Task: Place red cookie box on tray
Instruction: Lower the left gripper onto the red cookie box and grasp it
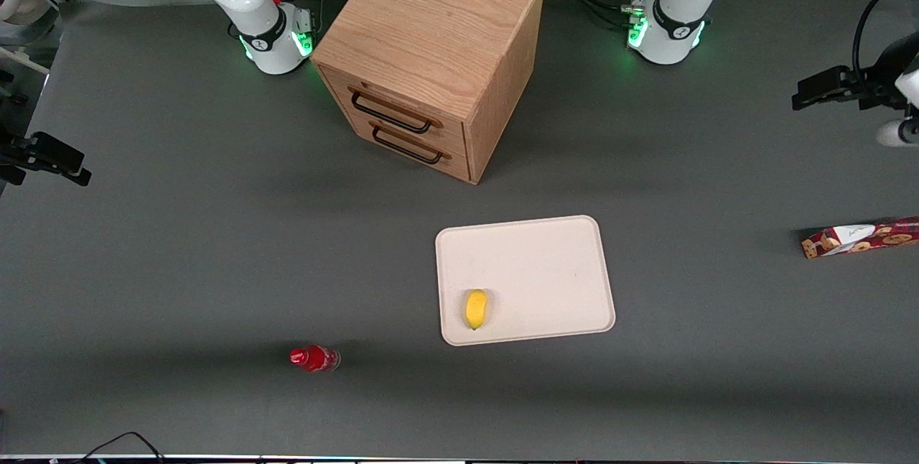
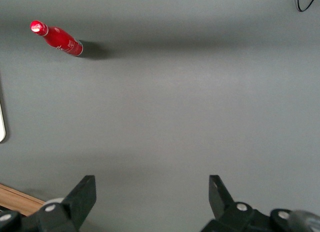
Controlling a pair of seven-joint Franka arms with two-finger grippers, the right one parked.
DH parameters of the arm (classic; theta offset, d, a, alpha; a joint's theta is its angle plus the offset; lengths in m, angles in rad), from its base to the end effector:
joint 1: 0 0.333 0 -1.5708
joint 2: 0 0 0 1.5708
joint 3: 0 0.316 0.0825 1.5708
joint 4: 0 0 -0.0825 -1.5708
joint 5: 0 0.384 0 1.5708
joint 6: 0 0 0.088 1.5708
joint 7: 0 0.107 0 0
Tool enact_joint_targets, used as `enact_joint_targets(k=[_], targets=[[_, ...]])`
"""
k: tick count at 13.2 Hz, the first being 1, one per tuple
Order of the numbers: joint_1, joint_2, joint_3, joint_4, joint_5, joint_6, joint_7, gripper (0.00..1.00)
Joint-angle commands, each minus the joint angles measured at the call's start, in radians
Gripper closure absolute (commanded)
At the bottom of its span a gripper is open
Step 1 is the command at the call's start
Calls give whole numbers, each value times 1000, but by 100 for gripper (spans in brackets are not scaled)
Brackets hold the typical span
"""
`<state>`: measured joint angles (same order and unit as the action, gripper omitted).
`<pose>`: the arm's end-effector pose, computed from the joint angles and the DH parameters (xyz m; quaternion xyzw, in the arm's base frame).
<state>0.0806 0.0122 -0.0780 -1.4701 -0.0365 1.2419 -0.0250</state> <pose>0.5215 -0.0031 0.6393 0.9926 0.0099 -0.1201 0.0170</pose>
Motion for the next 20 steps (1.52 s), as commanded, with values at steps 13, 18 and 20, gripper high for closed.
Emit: enact_joint_targets(k=[13,18,20], targets=[[13,257,421,-56,73,310,1079,0],[45,468,524,-143,-104,620,1531,0],[56,543,547,-176,-199,704,1667,0]])
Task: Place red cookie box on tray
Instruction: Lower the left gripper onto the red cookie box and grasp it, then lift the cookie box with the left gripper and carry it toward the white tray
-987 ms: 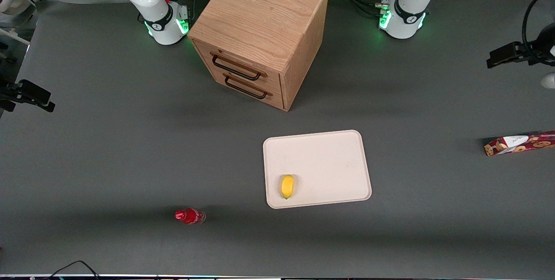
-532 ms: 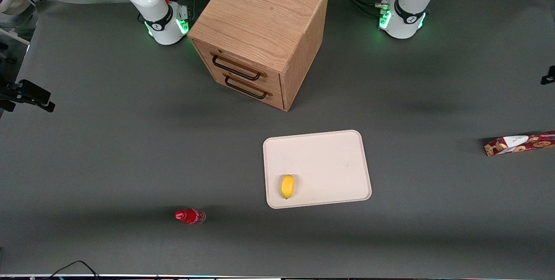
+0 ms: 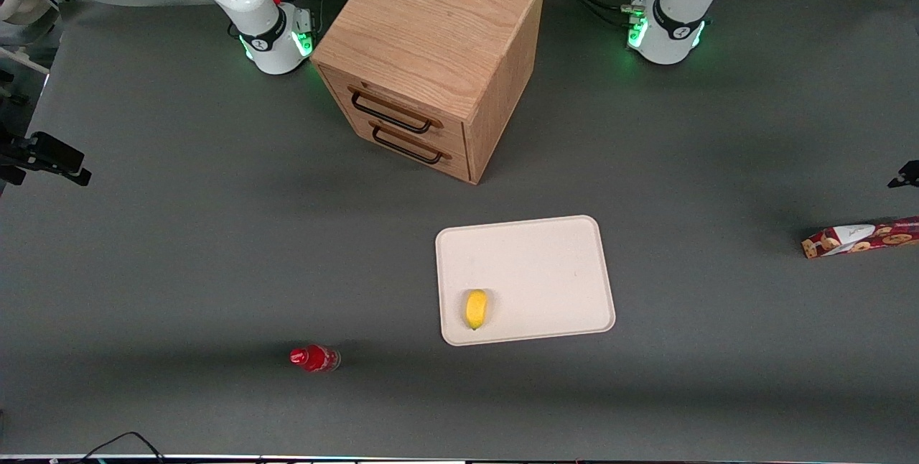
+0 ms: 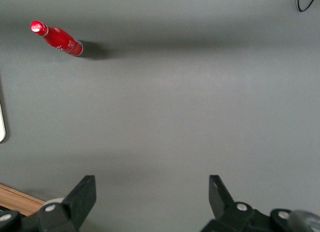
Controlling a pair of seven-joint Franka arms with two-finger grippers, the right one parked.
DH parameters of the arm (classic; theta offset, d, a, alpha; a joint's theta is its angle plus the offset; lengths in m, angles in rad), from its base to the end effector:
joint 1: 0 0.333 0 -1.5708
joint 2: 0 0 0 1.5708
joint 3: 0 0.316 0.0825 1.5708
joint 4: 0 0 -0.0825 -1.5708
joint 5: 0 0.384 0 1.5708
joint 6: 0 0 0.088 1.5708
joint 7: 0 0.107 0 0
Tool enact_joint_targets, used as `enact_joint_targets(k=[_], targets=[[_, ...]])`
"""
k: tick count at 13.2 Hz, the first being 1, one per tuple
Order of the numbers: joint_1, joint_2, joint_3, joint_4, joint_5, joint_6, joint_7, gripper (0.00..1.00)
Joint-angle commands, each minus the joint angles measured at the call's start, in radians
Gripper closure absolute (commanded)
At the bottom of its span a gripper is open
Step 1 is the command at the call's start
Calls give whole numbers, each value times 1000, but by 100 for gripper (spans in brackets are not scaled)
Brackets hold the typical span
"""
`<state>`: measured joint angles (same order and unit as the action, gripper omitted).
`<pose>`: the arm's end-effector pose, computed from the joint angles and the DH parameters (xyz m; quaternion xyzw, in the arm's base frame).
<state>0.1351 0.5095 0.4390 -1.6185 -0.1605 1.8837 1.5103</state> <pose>0.5744 0.3172 0.3358 0.8957 -0.4329 -0.0769 0.0666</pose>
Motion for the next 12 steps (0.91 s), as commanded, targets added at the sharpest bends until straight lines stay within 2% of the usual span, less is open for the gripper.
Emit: enact_joint_targets(k=[1,4,5,6,7,12], targets=[[8,82,30,-30,-129,96,186,0],[28,173,32,-38,-294,196,342,0],[29,194,32,-43,-350,219,375,15],[28,205,32,-50,-369,232,378,63],[28,210,32,-49,-369,235,372,100],[14,193,41,12,-353,152,274,100]])
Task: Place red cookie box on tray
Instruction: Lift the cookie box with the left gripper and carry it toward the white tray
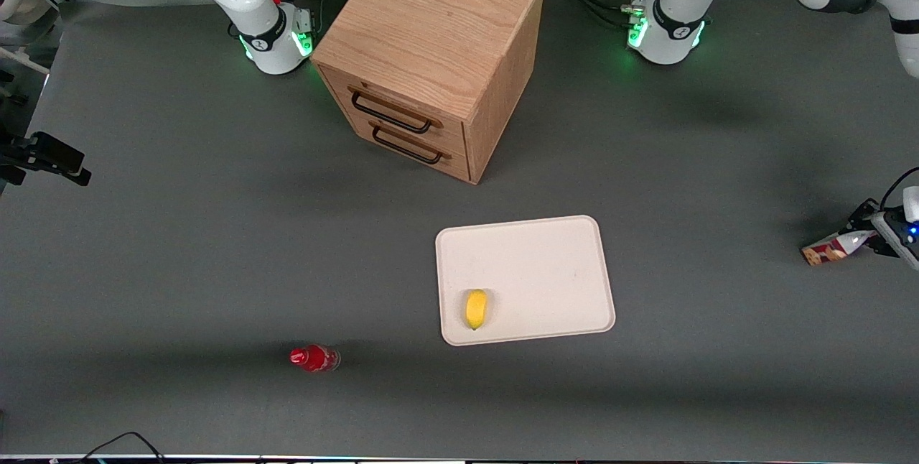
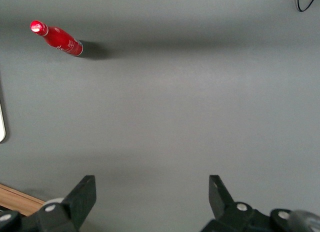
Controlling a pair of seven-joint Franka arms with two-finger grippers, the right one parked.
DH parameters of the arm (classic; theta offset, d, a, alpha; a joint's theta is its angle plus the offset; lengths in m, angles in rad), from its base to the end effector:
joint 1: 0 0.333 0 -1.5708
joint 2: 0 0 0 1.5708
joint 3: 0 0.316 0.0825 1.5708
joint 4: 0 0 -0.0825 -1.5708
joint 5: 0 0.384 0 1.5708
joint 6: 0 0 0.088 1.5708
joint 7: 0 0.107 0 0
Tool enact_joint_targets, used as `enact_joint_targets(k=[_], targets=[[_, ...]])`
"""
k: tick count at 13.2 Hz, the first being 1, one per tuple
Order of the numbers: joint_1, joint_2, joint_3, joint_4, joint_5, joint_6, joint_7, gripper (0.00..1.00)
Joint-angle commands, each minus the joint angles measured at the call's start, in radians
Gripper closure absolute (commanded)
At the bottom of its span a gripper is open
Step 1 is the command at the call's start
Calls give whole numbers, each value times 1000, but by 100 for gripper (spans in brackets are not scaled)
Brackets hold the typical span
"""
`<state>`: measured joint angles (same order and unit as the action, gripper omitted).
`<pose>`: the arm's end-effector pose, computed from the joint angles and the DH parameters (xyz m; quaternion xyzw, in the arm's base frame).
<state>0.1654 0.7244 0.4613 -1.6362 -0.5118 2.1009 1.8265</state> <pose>0.5741 0.3445 0.2132 0.8792 -0.4668 0.0245 0.0924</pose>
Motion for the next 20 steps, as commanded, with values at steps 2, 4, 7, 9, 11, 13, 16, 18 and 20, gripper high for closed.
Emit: enact_joint_targets(k=[2,4,7,9,11,13,16,18,20], targets=[[-26,-26,34,116,54,-184,-116,100],[-30,-77,33,191,143,-298,-255,100],[-79,-186,11,289,292,-508,-557,100],[-89,-255,-85,346,360,-638,-823,100],[-89,-321,-256,361,432,-703,-1193,100],[-87,-353,-439,360,473,-725,-1544,100],[-89,-333,-689,352,509,-676,-1997,100],[-89,-303,-785,310,510,-565,-2153,100],[-90,-264,-858,238,513,-407,-2278,100]])
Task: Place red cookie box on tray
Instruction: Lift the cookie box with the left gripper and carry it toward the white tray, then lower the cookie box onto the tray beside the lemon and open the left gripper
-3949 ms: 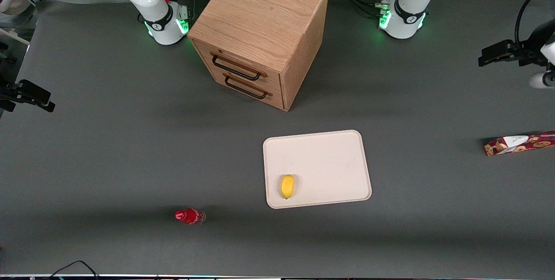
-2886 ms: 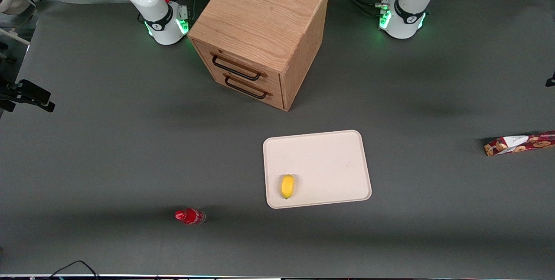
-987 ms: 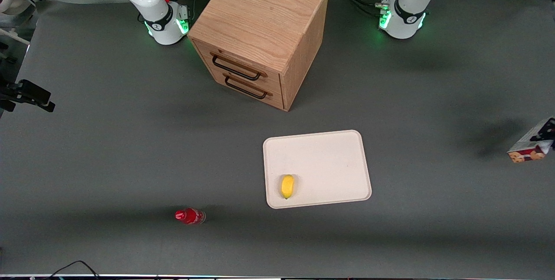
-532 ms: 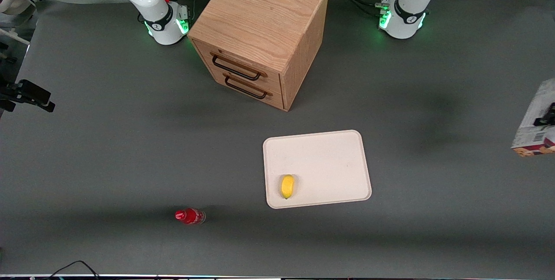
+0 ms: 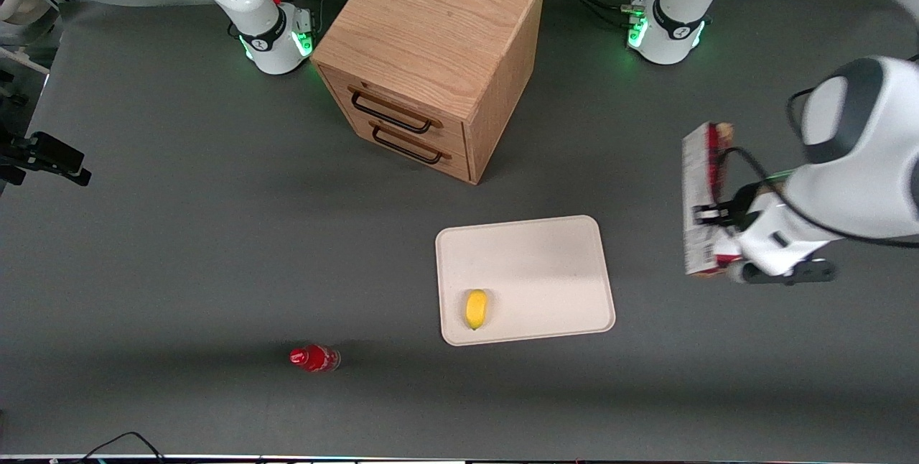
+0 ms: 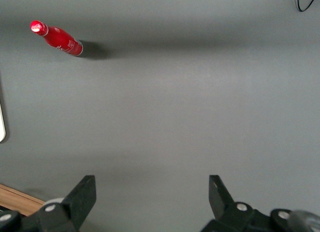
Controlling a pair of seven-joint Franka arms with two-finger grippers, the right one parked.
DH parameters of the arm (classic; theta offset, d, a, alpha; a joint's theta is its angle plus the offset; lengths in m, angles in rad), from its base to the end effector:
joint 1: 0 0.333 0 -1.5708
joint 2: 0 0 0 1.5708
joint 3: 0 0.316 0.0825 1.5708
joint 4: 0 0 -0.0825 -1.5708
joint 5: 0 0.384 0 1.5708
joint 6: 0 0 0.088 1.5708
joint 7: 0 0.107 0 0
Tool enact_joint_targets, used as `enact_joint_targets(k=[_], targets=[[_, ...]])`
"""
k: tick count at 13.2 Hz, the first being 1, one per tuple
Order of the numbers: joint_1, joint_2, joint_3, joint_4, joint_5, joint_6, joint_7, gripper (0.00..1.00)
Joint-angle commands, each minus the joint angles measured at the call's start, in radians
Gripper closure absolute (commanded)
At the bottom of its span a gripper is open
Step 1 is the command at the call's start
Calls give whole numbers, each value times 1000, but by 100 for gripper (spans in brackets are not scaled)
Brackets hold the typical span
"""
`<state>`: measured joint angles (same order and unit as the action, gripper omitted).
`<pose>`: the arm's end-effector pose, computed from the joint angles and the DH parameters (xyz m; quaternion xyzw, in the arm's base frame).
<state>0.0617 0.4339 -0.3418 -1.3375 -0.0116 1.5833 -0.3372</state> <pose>0.6479 -0.1453 0.4813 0.9929 0.0377 -0.1012 0.0489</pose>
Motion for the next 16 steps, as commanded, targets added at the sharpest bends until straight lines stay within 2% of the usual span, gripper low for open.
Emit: enact_joint_targets(k=[1,3,6,8,9,10,14,16], targets=[[9,52,-75,-92,16,176,-149,100],[-23,115,-86,-147,66,304,-234,100],[-33,213,-134,-233,217,516,-426,100],[-42,264,-138,-236,287,573,-509,100],[-45,278,-138,-235,301,596,-513,59],[-43,278,-138,-233,303,598,-511,1],[-28,206,-137,-212,298,464,-484,0],[-20,139,-132,-198,254,326,-393,0]])
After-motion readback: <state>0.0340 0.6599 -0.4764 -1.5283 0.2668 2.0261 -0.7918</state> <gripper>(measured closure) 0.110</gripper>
